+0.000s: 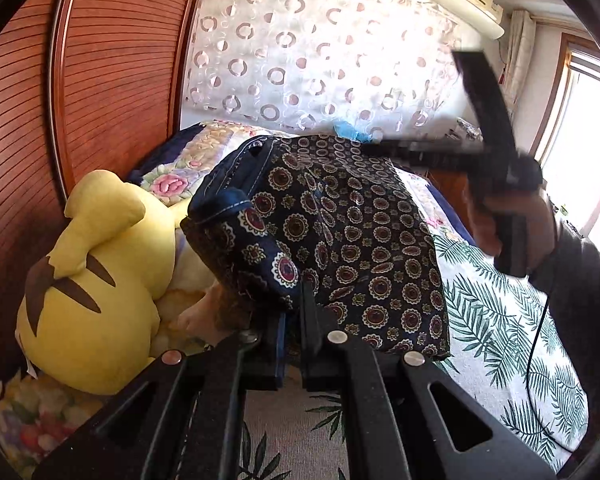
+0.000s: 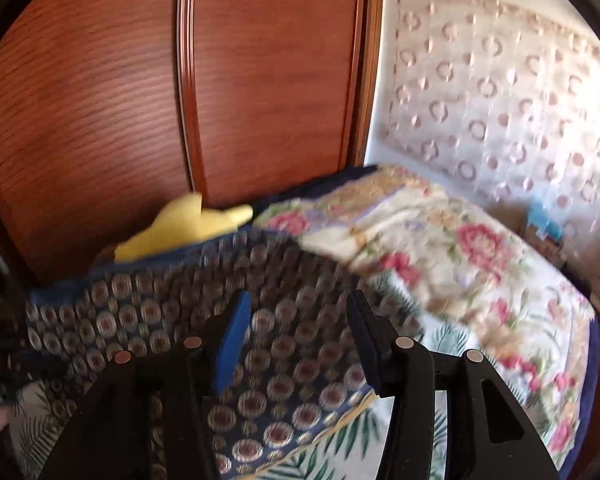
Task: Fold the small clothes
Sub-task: 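Lift the folded shirt with both grippers and carry it toward the yellow plush toy, then lower the folded shirt onto the stack beside the plush toy and open both grippers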
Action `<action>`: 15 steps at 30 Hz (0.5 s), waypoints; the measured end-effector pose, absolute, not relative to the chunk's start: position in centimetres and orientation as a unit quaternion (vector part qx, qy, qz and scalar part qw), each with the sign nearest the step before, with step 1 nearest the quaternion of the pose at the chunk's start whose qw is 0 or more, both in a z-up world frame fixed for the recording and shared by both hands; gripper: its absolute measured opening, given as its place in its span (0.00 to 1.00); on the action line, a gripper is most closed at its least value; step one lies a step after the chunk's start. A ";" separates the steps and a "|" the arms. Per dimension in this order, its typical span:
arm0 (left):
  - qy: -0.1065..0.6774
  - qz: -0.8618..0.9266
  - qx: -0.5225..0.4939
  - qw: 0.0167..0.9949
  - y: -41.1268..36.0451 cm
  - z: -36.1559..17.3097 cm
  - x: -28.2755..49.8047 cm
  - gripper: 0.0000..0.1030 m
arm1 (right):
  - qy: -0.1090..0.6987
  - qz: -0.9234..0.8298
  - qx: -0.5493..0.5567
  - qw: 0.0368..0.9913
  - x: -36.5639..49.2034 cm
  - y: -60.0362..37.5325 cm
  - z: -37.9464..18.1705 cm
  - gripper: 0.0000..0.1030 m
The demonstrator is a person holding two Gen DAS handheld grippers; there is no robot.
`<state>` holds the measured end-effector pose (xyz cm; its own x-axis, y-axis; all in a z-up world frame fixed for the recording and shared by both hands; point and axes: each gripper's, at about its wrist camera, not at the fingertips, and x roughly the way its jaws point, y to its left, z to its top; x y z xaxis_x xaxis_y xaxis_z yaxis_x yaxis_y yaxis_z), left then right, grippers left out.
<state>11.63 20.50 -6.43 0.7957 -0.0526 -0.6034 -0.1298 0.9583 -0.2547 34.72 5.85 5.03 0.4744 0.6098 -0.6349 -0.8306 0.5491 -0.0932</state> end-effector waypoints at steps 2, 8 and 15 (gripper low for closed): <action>0.319 0.021 -0.143 0.937 20.5 -6.3 11.6 0.05 | 0.292 0.433 -0.198 0.830 35.2 6.4 3.5 0.50; 0.320 0.031 -0.127 0.938 20.3 -5.9 11.5 0.13 | 0.294 0.409 -0.205 0.839 35.1 8.3 0.4 0.50; 0.285 0.030 -0.105 0.952 19.8 -3.6 10.0 0.83 | 0.290 0.395 -0.185 0.852 32.4 6.0 1.6 0.51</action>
